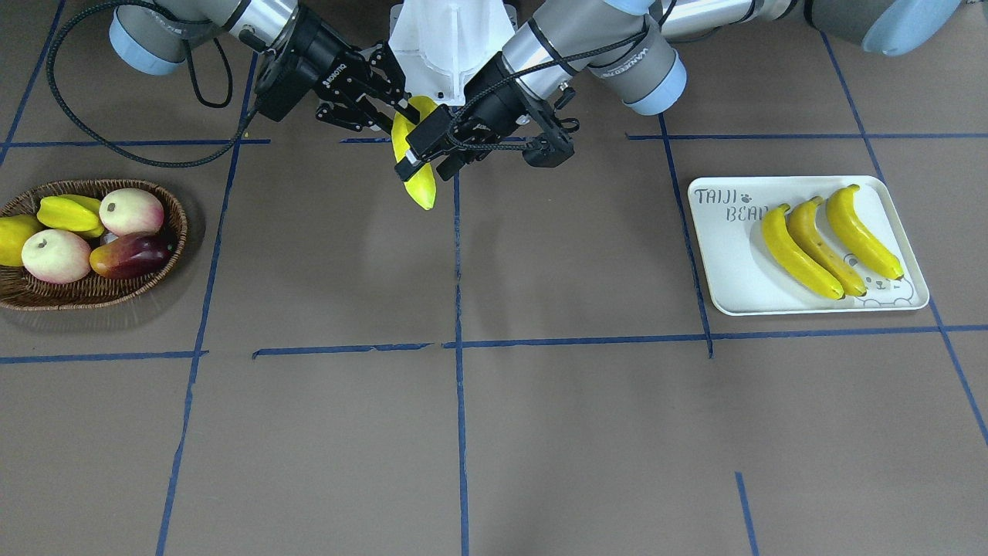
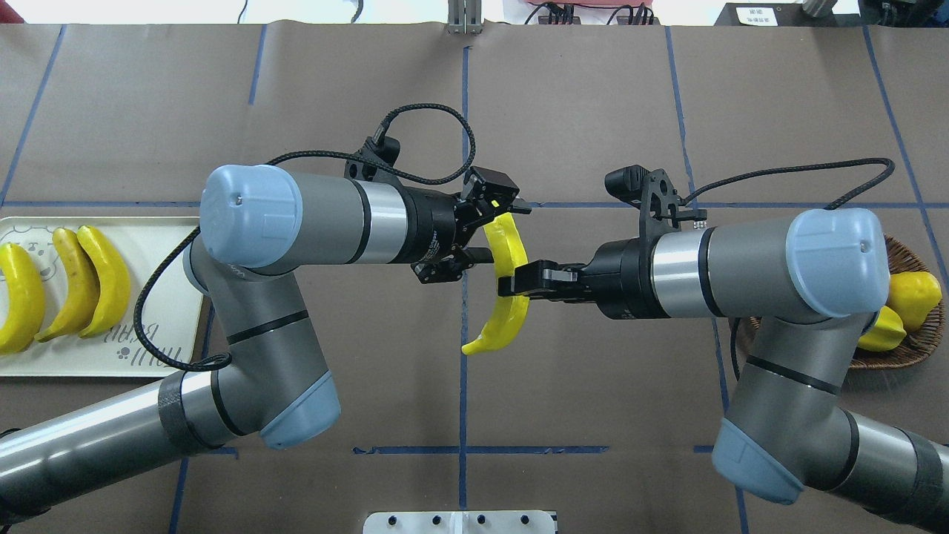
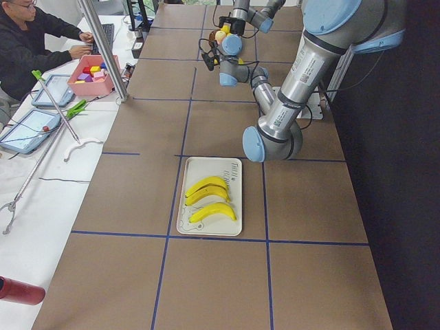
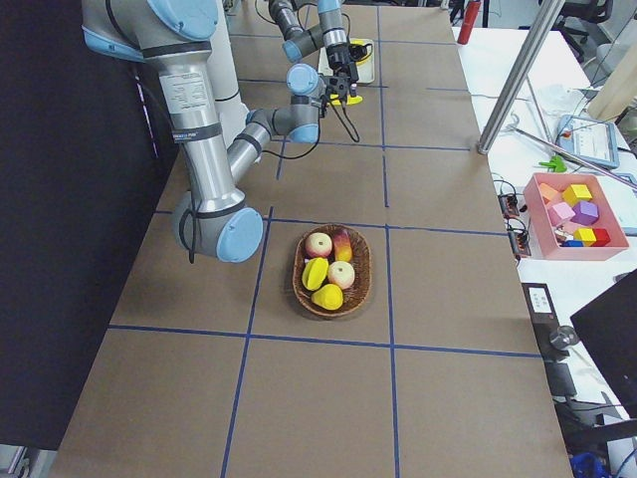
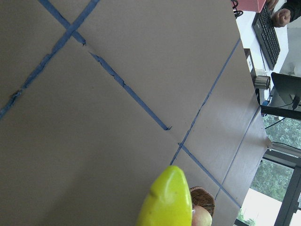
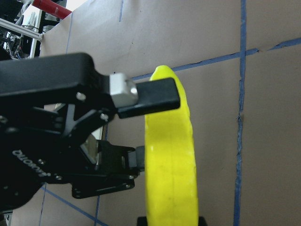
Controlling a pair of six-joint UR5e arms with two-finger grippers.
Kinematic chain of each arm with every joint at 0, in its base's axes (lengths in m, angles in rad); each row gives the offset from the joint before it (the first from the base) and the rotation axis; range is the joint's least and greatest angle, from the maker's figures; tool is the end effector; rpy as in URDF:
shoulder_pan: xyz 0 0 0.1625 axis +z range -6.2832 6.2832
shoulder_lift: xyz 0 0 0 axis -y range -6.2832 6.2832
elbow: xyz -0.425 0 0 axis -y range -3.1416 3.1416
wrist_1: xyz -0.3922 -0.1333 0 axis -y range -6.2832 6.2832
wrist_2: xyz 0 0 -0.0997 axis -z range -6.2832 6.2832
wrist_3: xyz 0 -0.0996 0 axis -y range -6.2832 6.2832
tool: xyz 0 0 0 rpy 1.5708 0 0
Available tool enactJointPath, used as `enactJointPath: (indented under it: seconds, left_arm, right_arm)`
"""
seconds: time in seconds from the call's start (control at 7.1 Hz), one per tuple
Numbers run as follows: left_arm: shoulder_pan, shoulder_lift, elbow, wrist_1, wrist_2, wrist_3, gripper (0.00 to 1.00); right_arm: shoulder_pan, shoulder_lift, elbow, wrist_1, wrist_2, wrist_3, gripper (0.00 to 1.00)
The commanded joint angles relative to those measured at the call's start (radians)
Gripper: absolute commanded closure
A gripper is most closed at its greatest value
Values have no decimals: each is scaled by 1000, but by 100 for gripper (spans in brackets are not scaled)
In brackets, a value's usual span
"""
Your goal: Transfer all bananas from basket to plate
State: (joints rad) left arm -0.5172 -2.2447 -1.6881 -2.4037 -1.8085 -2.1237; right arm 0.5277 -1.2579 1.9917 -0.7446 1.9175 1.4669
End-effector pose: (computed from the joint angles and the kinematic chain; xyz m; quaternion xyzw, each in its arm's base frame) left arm 0.4953 -0.4081 0.1109 -0.0944 0.7190 -0.2743 0.6316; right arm -0.3964 -0.3462 0.2055 0.0986 -0.6966 0.0287 0.7101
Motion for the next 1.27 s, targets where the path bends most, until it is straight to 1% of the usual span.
enactJointPath:
  seconds: [0.0,0.14,0.28,0.56,0.7,0.85,0.99,1.13]
  left_arm:
    - [3,5,-4,-3,0,5,100]
    - [3,7,-4,-2,0,8,100]
    - [3,8,-4,-2,0,8,100]
    - [-13,13,-15,3,-3,14,100]
    - [-47,26,-15,9,-11,15,100]
    - [-87,46,-15,9,-52,19,100]
    - [-133,53,-13,14,-113,36,100]
    - [-173,78,1,17,-158,38,100]
  right_arm:
    - [0,0,-1,1,0,1,96]
    - [0,3,-1,1,-2,25,51]
    - [0,52,-1,-1,-3,152,1]
    - [3,54,1,-1,-2,159,0]
    - [6,51,2,-1,3,158,0]
    - [9,49,4,-2,8,156,0]
    - [12,45,6,-15,17,155,0]
    - [41,29,7,-16,58,155,0]
